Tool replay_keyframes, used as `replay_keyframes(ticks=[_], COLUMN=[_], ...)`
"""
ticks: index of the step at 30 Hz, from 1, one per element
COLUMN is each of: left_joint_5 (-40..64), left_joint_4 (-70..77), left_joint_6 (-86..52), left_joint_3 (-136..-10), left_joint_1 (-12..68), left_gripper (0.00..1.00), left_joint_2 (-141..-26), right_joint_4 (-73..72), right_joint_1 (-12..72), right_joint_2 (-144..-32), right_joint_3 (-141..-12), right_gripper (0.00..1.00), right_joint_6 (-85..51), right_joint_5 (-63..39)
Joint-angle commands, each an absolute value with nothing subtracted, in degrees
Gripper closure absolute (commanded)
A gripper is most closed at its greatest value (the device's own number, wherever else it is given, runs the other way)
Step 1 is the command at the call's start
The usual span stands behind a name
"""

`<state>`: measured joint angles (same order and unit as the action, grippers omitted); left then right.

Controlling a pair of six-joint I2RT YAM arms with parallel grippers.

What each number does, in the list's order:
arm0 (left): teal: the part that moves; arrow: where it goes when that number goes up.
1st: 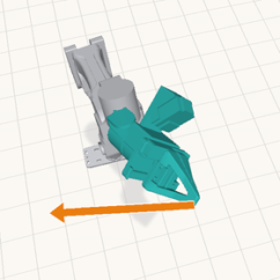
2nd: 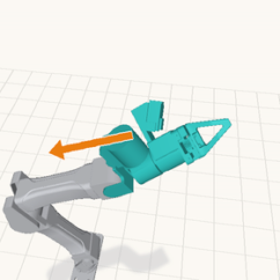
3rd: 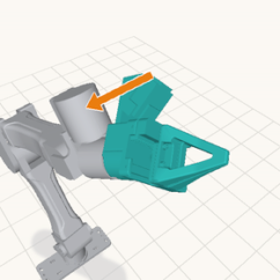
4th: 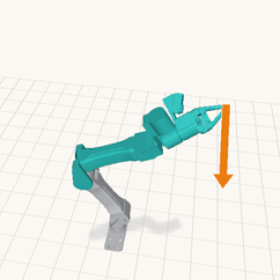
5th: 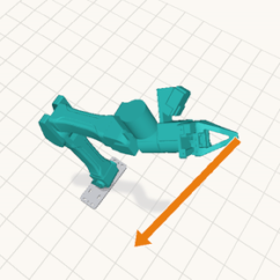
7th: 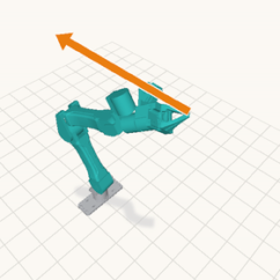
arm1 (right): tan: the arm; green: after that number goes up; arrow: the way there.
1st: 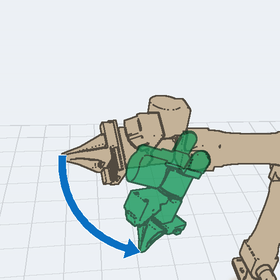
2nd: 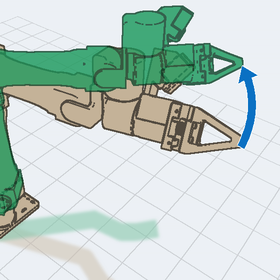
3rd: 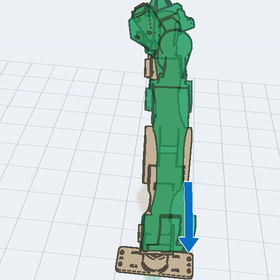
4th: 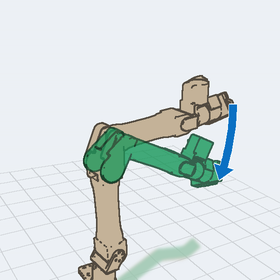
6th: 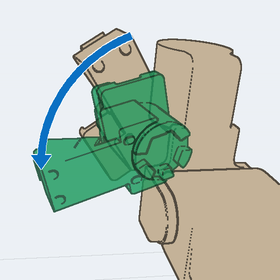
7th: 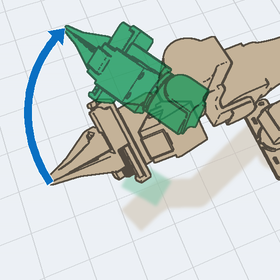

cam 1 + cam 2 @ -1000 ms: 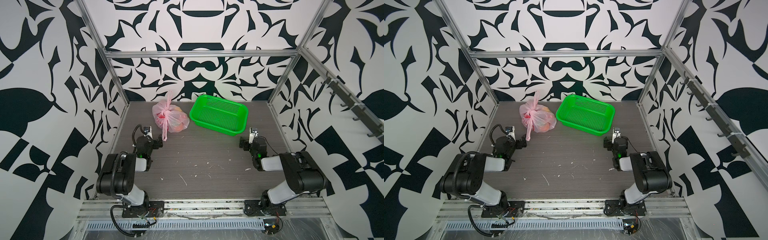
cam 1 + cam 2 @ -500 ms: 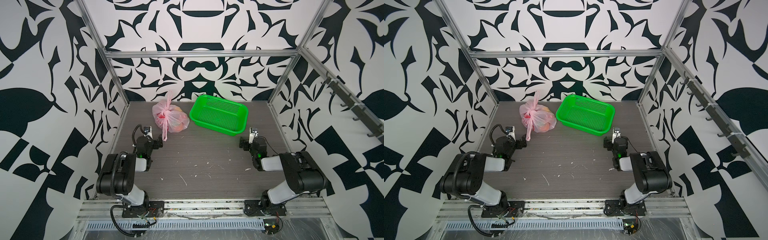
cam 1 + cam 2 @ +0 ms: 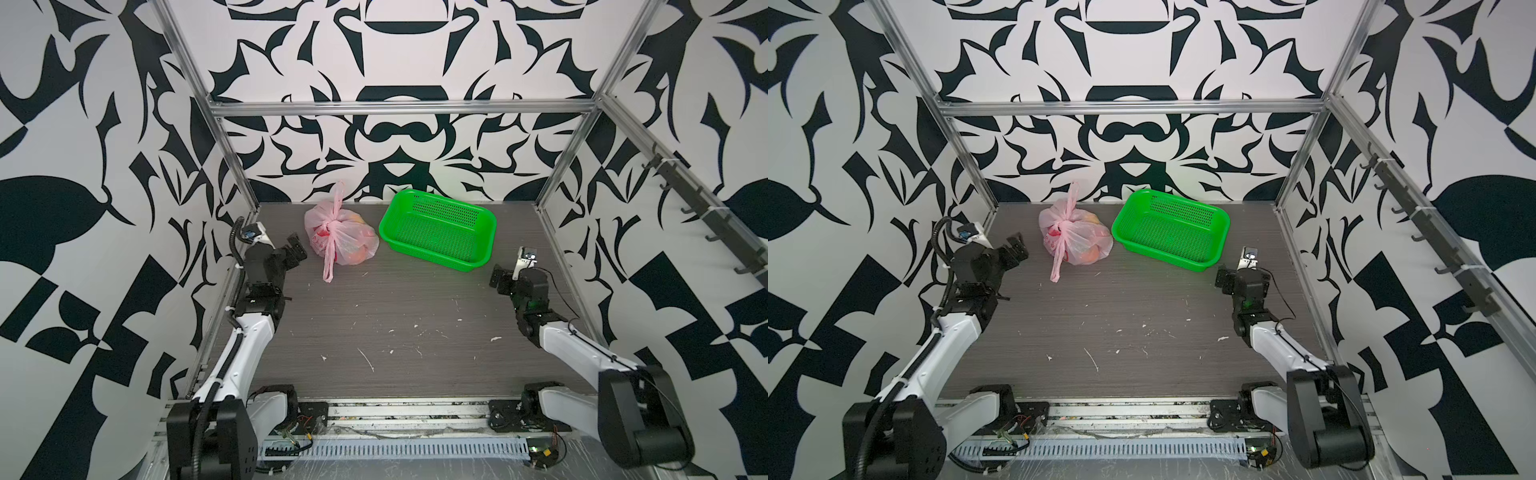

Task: Untie the knot of the plastic bag and take out the fruit
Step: Rotate the basket at the center of the table.

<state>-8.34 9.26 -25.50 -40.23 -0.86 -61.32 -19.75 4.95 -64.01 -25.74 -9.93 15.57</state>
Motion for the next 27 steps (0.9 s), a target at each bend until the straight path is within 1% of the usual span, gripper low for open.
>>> replay_keyframes(ticks=[1,4,8,10,15,18,21,27], left_joint_5=[-2.10,-3.16,-8.68,-8.46,-2.07,-2.02,-2.56,1.51], left_joint_4=[-5.36,-8.05,-13.56,-13.91,-15.99,-16.27,-15.42,-10.17], left_joint_6=[-40.30,-45.63,-49.67,-51.49,-53.94,-55.51,-57.57,-62.57], left_joint_3=[-40.34,-40.76,-44.94,-47.20,-56.72,-62.54,-67.94,-74.85], left_joint_1=[0.23,5.58,17.08,21.52,29.29,34.55,38.66,40.90], left_gripper=[0.00,0.00,0.00,0.00,0.00,0.00,0.00,0.00], left_joint_2=[-61.57,-61.74,-64.54,-67.37,-80.83,-87.85,-94.01,-103.79], right_joint_4=[-4.52,2.68,9.69,12.59,18.76,22.04,24.94,27.42], right_joint_1=[4.92,4.92,4.92,4.93,4.92,4.92,4.92,4.75], right_joint_2=[-60.05,-59.15,-60.15,-61.11,-63.50,-65.32,-67.70,-72.18], right_joint_3=[-30.86,-35.08,-40.50,-43.02,-50.37,-54.77,-58.79,-65.15], right_gripper=[0.01,0.01,0.01,0.01,0.01,0.00,0.01,0.01], right_joint_6=[-15.26,-17.83,-19.72,-20.56,-21.86,-21.73,-21.26,-19.45], right_joint_5=[14.76,14.85,13.88,12.91,11.60,8.94,8.53,6.24])
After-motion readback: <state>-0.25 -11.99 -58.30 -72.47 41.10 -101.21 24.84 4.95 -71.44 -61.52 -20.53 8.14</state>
